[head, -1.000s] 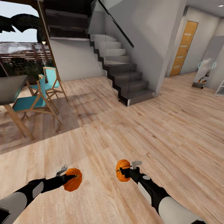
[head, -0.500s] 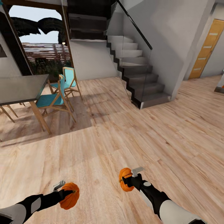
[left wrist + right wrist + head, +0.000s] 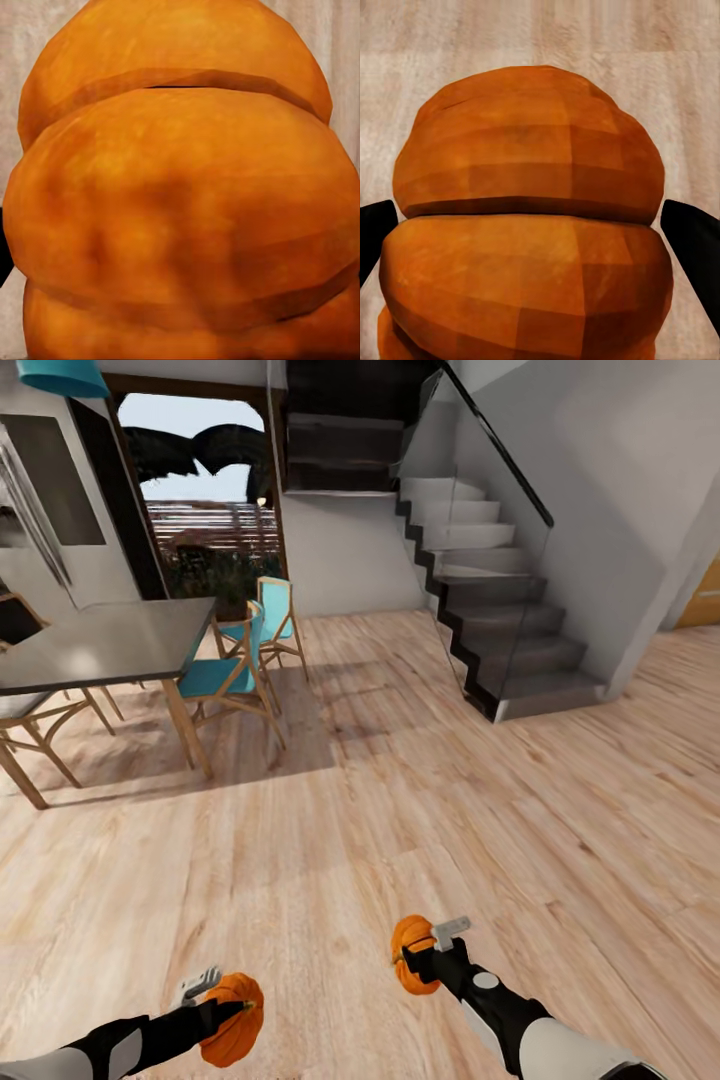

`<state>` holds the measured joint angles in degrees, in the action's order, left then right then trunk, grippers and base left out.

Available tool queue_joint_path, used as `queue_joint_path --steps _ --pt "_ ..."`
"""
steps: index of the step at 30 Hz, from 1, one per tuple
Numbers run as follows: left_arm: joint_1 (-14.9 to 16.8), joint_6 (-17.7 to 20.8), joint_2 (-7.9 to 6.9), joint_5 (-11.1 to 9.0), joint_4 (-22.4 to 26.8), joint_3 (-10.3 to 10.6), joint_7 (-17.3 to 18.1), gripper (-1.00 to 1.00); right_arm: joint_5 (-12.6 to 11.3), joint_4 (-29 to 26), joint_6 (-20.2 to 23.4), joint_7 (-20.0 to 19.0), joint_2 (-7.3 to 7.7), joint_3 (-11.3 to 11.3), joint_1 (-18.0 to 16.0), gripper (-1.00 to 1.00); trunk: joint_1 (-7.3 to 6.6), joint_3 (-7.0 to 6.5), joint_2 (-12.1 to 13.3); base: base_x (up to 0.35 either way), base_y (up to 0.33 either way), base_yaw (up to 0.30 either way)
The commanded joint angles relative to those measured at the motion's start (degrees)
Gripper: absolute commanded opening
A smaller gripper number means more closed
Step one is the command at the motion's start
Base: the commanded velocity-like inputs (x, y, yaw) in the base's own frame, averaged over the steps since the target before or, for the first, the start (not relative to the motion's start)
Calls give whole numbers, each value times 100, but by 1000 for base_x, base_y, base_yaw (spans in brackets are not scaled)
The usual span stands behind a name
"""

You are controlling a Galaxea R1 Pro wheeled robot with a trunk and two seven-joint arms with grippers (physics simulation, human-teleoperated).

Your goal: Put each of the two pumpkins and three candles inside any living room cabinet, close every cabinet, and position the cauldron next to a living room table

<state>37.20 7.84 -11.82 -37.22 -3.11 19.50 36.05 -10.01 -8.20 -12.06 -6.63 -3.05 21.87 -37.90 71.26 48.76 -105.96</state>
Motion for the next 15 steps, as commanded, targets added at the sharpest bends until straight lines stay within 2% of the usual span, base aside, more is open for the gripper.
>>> queue_joint_path --steps 1,6,11,13,15 --pt "-13 -2 7 -9 2 -16 4 -100 0 2 -3 -34 6 2 1 -100 -23 -19 42 0 0 288" --pt "-27 -2 13 -13 9 -10 39 -100 7 -48 -11 -675 45 -6 2 -100 -132 -108 242 0 0 288" --pt "-28 -3 69 -14 3 -8 43 -100 -11 -31 -15 -843 41 -7 2 -100 -242 -198 443 0 0 288" --pt "-60 -2 176 -14 3 -9 43 -100 -22 -17 -12 -859 26 -9 2 -100 -286 -234 523 0 0 286" --pt "-138 -9 434 -10 3 -8 18 -100 -38 0 -11 -863 19 -12 2 -100 -330 -274 603 0 0 285"
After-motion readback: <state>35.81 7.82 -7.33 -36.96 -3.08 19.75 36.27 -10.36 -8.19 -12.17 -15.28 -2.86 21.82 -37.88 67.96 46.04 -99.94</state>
